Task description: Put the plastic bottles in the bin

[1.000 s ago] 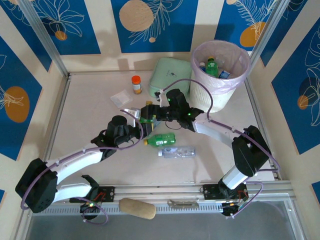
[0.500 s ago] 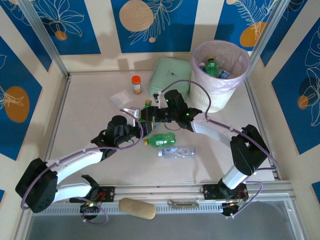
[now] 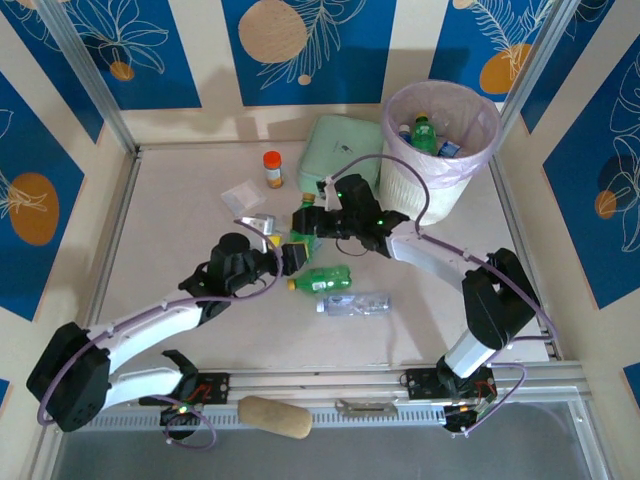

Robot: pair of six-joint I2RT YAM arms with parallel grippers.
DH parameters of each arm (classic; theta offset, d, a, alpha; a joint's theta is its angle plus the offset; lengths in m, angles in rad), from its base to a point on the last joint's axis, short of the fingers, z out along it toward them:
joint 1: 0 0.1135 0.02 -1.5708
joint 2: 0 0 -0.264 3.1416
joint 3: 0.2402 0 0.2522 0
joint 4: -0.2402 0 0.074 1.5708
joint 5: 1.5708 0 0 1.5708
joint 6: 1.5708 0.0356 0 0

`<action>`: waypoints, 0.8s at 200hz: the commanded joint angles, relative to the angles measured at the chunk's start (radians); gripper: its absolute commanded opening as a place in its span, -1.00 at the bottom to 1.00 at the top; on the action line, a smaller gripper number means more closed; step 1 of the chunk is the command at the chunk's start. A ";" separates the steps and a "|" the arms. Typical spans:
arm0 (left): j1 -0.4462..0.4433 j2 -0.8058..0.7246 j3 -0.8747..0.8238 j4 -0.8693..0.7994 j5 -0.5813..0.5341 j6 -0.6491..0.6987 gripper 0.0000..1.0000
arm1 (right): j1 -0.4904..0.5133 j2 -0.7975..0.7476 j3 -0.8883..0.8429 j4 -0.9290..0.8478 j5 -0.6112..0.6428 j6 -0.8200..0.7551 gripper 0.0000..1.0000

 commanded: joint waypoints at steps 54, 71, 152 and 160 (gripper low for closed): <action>0.069 -0.068 -0.042 -0.230 -0.277 -0.153 0.99 | -0.097 -0.121 0.131 -0.217 0.203 -0.217 0.06; 0.109 -0.041 -0.046 -0.258 -0.258 -0.211 0.99 | -0.112 -0.154 0.174 -0.234 0.229 -0.267 0.07; 0.193 0.055 -0.058 -0.213 -0.120 -0.308 0.99 | -0.277 -0.253 0.398 -0.218 0.295 -0.445 0.06; 0.193 0.062 -0.055 -0.207 -0.110 -0.309 0.99 | -0.305 -0.252 0.417 -0.214 0.294 -0.453 0.07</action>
